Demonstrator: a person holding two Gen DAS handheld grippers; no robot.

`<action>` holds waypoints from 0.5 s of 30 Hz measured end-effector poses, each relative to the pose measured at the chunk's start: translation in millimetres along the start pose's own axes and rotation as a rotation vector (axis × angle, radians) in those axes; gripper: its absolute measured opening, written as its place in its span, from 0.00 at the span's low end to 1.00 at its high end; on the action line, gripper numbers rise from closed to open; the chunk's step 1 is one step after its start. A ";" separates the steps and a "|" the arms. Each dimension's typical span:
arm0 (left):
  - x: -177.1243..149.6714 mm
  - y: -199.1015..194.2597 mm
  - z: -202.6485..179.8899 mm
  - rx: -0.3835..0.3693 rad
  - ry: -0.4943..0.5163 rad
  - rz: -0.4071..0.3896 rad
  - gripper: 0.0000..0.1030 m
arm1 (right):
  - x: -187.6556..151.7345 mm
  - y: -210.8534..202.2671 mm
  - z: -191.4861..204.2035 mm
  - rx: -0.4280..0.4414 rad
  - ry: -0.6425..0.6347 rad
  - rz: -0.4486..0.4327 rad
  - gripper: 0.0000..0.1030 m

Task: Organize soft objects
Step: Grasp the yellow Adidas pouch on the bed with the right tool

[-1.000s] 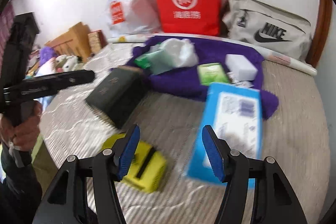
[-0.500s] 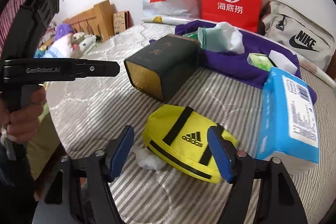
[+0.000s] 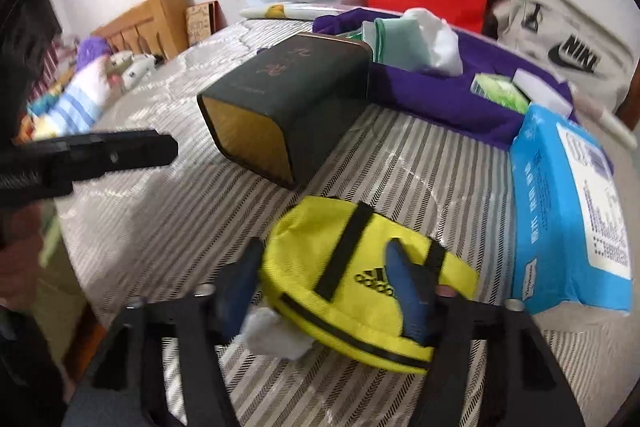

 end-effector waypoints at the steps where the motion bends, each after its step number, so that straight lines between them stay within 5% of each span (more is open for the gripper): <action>1: -0.3 0.3 0.0 -0.002 0.000 0.002 0.45 | 0.4 -2.4 -0.6 0.008 0.008 0.001 0.38; 7: -6.4 2.3 -6.6 -0.002 0.000 0.014 0.45 | 1.3 -28.1 2.9 0.005 -0.012 -0.053 0.18; 15: -16.6 0.8 -29.0 0.002 0.038 0.016 0.45 | -12.8 -67.8 -0.1 -0.001 -0.019 -0.116 0.15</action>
Point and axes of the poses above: each gripper's, at about its wrist camera, not at the fingertips, and y roughly the way its jaws point, z to its left, x to its top, the point moved 3 cm from there along y, roughly the way its jaws point, and after that the axes turned 5 degrees about -y, right-handed, at the moved point
